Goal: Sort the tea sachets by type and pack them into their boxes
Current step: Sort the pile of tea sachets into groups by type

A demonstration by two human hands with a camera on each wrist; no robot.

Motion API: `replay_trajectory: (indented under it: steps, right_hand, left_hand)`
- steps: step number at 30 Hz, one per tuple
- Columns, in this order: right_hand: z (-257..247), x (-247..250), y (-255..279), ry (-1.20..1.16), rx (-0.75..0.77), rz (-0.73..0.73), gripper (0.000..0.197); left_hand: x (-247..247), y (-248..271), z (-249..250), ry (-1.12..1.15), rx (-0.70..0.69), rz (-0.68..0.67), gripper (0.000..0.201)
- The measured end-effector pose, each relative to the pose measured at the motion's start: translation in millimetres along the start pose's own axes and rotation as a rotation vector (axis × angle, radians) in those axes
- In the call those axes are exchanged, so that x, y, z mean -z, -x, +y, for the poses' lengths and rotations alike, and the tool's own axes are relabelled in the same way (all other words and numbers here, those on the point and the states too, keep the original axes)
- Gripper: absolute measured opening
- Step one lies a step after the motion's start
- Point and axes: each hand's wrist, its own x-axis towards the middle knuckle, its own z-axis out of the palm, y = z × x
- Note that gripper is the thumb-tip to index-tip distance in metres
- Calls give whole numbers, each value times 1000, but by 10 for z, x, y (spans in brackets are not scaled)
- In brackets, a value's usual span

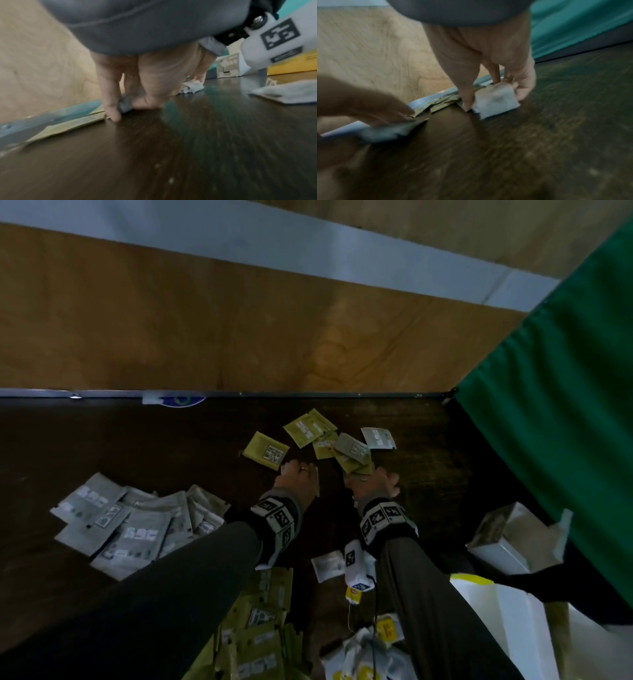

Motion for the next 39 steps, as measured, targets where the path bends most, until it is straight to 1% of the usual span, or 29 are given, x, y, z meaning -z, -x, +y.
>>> replay_trajectory:
  steps: [2,4,7,9,10,11,12,14,15,16,17,18,19,20,21,22,24,26,28,30,32,34,35,36,37,38,39]
  right_hand:
    - [4,-47,-24,-64,-7,26,57]
    - [3,-19,-27,-103,-22,40,53]
    - [46,87,-15,-14,-44,13,47]
    - [143,140,37,10,-36,-43,44]
    - [217,134,55,-67,-20,-79,42]
    - [312,132,76,-237,-10,-131,42]
    - [402,146,131,-454,-16,-175,40]
    - [528,217,314,-808,-46,-307,30]
    - [572,271,439,-939,-37,-391,23]
    - [589,316,542,-1023,-21,-463,17]
    - [616,361,659,-1062,10,-518,16]
    - [614,396,755,-1083,39,-567,17]
    - [636,426,854,-1106,54,-609,17]
    - [652,451,966,-1137,61,-640,17]
    - [671,467,1077,-1146,82,-648,17]
    - [685,478,1180,-1132,117,-642,17]
    - [717,505,1390,-1010,240,-587,19]
    - [756,507,1583,-858,388,-504,19]
    - [796,487,1727,-775,449,-427,21]
    - [854,460,1786,-757,412,-362,29]
    - [960,452,1790,-795,303,-348,31]
    - [1091,473,1804,-847,207,-369,28]
    - [1157,488,1814,-881,175,-378,29]
    - [1225,503,1827,-918,153,-389,30]
    - [1290,511,1850,-952,133,-407,29]
    - [1359,516,1872,-989,109,-428,25]
    - [1425,517,1901,-1034,84,-451,22]
  left_hand:
    - [38,19,-36,32,-5,10,45]
    - [114,52,-107,77,-22,-7,46]
    - [210,123,-190,36,-34,-61,46]
    - [241,140,-219,56,-25,-128,42]
    - [263,147,-236,107,-19,-152,40]
    - [289,171,-252,178,-11,-166,39]
    - [310,199,-271,269,-3,-158,39]
    - [330,273,-294,537,23,-80,42]
    - [334,336,-286,731,34,-31,41]
    - [332,409,-275,957,38,5,41]
    - [352,510,-247,1197,42,19,40]
    - [380,584,-219,1443,53,-8,39]
    - [417,691,-181,1678,71,-88,37]
    - [453,786,-149,1846,86,-175,33]
    - [477,877,-125,1896,81,-212,28]
    - [486,958,-106,1855,41,-206,25]
    - [455,1130,-42,1690,-69,-149,21]
    - [393,1272,13,1549,-135,-68,30]
    - [342,1386,22,1513,-128,23,38]
    - [310,1499,-42,1574,-111,68,40]
    - [310,1643,-181,1653,-63,89,36]
    - [315,1789,-417,1679,-36,105,21]
    - [304,1855,-579,1665,1,137,14]
    - [266,1895,-768,1623,73,184,12]
    - [221,1927,-966,1494,159,228,15]
    - [158,1934,-1168,1277,240,254,25]
    - [97,1945,-1319,1057,308,250,37]
